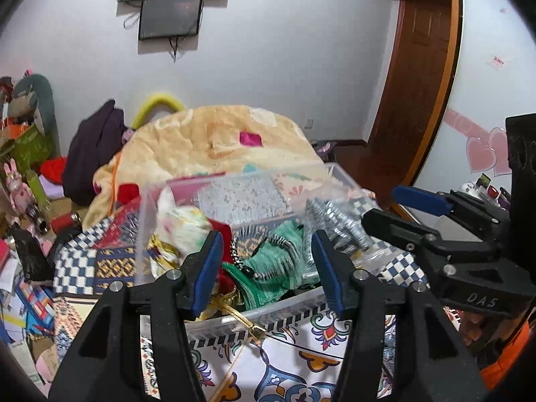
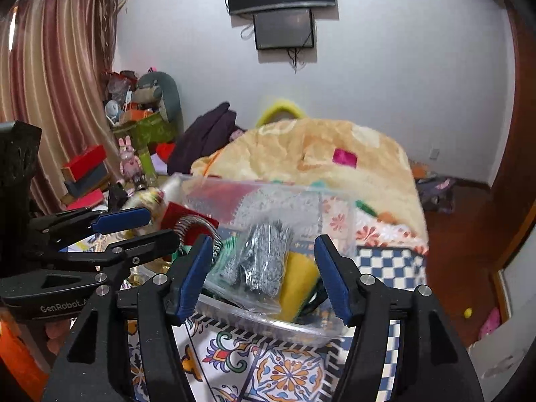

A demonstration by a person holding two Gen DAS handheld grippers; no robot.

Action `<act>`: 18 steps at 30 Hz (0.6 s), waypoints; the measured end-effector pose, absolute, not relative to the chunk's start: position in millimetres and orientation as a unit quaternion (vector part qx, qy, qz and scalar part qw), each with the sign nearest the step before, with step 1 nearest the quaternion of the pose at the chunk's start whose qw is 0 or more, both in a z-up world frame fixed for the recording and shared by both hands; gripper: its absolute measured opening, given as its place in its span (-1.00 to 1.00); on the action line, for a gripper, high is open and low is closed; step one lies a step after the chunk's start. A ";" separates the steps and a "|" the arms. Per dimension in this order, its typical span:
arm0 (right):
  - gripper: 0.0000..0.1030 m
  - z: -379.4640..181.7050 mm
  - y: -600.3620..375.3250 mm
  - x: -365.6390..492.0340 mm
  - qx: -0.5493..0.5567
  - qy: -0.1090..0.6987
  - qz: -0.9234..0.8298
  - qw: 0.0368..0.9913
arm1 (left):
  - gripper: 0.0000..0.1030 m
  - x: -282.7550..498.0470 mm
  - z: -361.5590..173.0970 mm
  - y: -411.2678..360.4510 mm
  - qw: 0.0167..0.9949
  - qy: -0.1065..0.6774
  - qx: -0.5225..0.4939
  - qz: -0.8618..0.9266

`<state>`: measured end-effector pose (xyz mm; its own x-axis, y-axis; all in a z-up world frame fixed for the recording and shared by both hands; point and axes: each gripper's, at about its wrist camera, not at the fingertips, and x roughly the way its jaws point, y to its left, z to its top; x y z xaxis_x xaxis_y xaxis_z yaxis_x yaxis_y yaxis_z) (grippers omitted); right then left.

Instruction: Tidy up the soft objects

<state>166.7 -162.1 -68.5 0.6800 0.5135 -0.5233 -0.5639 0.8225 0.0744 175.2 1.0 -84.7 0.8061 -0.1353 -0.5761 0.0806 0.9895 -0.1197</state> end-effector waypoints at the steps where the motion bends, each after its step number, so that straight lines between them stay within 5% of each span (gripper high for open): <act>1: 0.16 -62.6 -163.6 162.8 -0.046 0.263 0.294 0.918 | 0.06 170.5 -78.6 0.8 0.952 0.298 -0.044 -0.056; 11: 0.16 -9.1 -180.1 122.0 -0.029 0.181 0.291 0.939 | 0.07 115.6 -14.2 5.6 0.975 0.207 -0.054 -0.054; 15: 0.16 8.8 -186.9 104.0 -0.019 0.149 0.291 0.945 | 0.44 86.1 9.8 6.6 0.985 0.160 -0.055 -0.046; 18: 0.39 17.9 -191.0 93.4 -0.011 0.129 0.290 0.948 | 0.55 70.0 21.2 8.4 0.987 0.141 -0.058 -0.047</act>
<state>93.4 -191.0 17.9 0.7982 0.5479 -0.2505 -0.5534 0.8311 0.0544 70.0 8.4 21.2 0.9558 -0.1085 -0.2731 0.0758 0.9889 -0.1275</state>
